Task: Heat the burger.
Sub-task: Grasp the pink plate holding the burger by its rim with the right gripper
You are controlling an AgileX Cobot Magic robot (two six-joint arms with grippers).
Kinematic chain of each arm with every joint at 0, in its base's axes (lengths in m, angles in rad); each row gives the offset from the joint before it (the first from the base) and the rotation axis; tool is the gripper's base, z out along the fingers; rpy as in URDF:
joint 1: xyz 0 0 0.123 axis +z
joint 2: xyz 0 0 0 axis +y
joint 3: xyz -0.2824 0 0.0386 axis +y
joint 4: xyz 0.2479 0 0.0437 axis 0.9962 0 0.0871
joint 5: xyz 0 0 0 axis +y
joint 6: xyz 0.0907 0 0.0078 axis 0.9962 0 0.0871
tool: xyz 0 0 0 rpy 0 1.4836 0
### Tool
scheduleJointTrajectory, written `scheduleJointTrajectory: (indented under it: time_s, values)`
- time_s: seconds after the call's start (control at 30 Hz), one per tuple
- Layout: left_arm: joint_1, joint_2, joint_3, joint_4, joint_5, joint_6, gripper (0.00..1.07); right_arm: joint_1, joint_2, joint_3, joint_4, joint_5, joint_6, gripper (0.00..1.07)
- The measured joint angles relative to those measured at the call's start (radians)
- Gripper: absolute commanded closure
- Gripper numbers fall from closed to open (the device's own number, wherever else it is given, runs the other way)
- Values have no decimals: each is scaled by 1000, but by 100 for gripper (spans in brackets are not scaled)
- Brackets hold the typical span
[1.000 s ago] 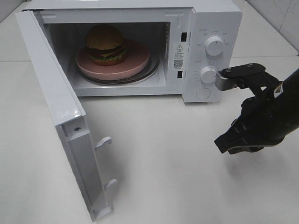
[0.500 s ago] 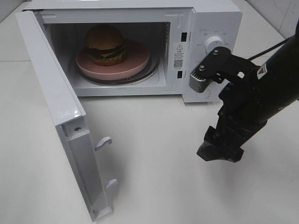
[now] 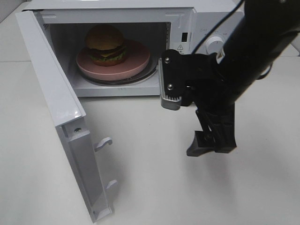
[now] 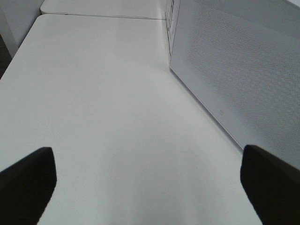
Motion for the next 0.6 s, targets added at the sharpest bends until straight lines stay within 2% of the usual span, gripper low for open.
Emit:
scheduleJointTrajectory:
  time_s: [0.03, 0.13, 0.2, 0.23, 0.3, 0.4, 0.47, 0.57, 0.6]
  values:
    - [0, 0, 0, 0, 0, 0, 6, 16, 42, -62, 0, 11, -32, 11]
    - [0, 0, 0, 0, 0, 0, 6, 25, 65, -94, -1, 17, -54, 11]
    - [0, 0, 0, 0, 0, 0, 6, 43, 149, -210, -5, 49, -130, 12]
    - [0, 0, 0, 0, 0, 0, 6, 43, 149, -210, -5, 49, -130, 12]
    - [0, 0, 0, 0, 0, 0, 6, 50, 211, -292, -21, 73, -162, 13]
    - [0, 0, 0, 0, 0, 0, 6, 51, 232, -319, -27, 76, -170, 13]
    - [0, 0, 0, 0, 0, 0, 6, 51, 306, -412, -34, 93, -179, 14]
    - [0, 0, 0, 0, 0, 0, 6, 51, 324, -435, -37, 99, -179, 14]
    - [0, 0, 0, 0, 0, 0, 6, 51, 355, -473, -45, 106, -179, 15]
